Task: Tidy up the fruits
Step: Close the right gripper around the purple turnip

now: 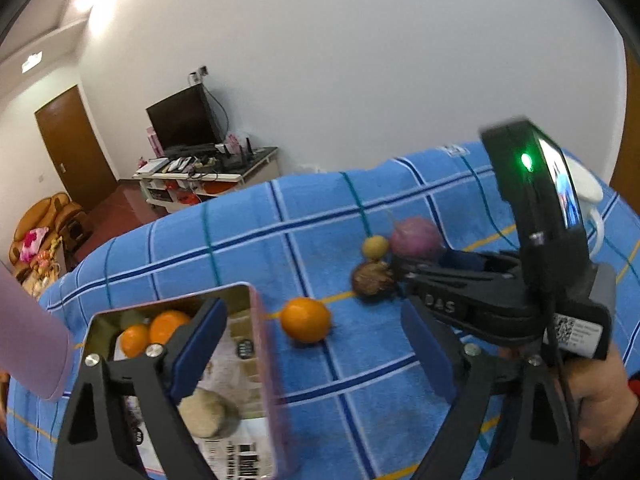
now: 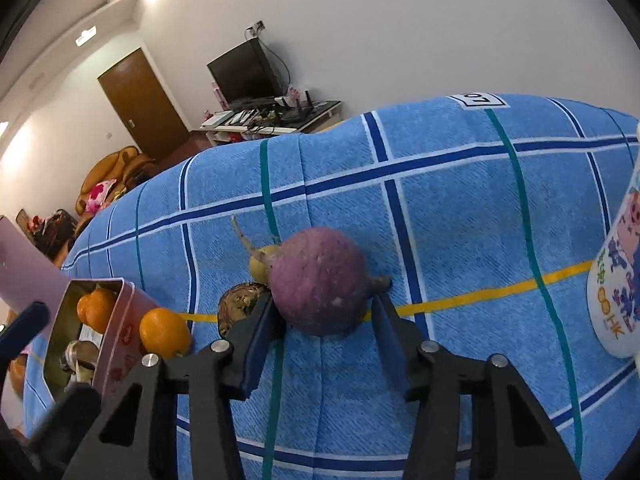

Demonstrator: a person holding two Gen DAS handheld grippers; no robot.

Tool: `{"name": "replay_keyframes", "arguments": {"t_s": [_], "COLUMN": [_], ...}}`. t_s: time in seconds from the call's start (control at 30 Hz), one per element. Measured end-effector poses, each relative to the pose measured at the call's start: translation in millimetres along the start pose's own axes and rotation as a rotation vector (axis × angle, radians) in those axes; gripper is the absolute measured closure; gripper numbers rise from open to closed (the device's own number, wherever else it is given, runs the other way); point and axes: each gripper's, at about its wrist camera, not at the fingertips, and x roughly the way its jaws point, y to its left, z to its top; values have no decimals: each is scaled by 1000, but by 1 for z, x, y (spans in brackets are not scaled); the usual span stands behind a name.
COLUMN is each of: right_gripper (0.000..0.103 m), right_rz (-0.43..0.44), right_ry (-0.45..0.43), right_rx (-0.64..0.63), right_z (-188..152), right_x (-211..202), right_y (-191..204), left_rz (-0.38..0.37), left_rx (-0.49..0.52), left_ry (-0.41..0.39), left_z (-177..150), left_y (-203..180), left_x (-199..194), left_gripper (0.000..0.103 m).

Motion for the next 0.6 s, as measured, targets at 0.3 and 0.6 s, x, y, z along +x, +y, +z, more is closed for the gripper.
{"name": "replay_keyframes", "arguments": {"t_s": [0.3, 0.6], "right_gripper": [61, 71], "right_rz": [-28, -103], "right_ry": [-60, -143], "right_rx": [54, -1], "right_z": [10, 12], "right_x": [-18, -32], "right_y": [-24, -23], "left_rz": [81, 152], "left_rx": [-84, -420], "left_ry": [94, 162], "left_z": [-8, -24], "left_y": [-28, -14], "left_x": [20, 39], "left_gripper": [21, 21]}}
